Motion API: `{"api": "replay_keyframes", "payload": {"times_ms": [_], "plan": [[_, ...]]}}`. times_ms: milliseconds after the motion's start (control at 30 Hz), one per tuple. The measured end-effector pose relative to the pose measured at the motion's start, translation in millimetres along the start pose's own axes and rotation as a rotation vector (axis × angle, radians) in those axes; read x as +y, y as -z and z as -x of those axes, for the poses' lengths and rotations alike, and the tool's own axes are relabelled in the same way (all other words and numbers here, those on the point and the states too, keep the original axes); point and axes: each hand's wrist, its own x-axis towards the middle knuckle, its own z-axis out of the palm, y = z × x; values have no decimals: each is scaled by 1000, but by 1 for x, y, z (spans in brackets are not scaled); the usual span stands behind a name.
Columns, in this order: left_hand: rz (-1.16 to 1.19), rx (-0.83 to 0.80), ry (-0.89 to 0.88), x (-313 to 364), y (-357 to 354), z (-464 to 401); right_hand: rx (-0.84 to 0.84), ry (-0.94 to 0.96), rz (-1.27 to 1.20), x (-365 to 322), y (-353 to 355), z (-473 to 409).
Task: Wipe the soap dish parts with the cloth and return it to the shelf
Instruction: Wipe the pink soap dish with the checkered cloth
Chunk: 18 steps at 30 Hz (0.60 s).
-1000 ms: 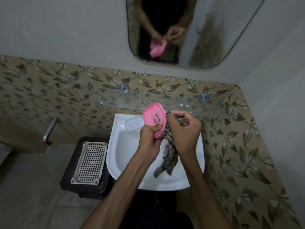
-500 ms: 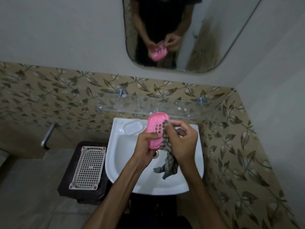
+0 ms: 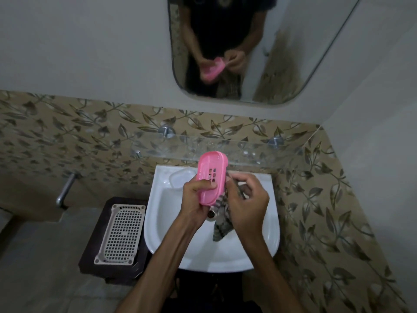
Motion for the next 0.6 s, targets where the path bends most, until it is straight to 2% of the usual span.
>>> {"api": "replay_keyframes", "payload": {"times_ms": [133,300,500,600], "plan": [[9,-29,18,4,-1,-7,131,-116,-150,5,12,-6],[-54,-51,20,-5,-1,-6,-4,-59,-137,-7,2,-7],[-112,-60,-18,-7,3,-6,45,-98,-57,-9,-1,-25],[-97,-52,-35,-5,8,-8,-11,-11,-42,-7,0,6]]}}
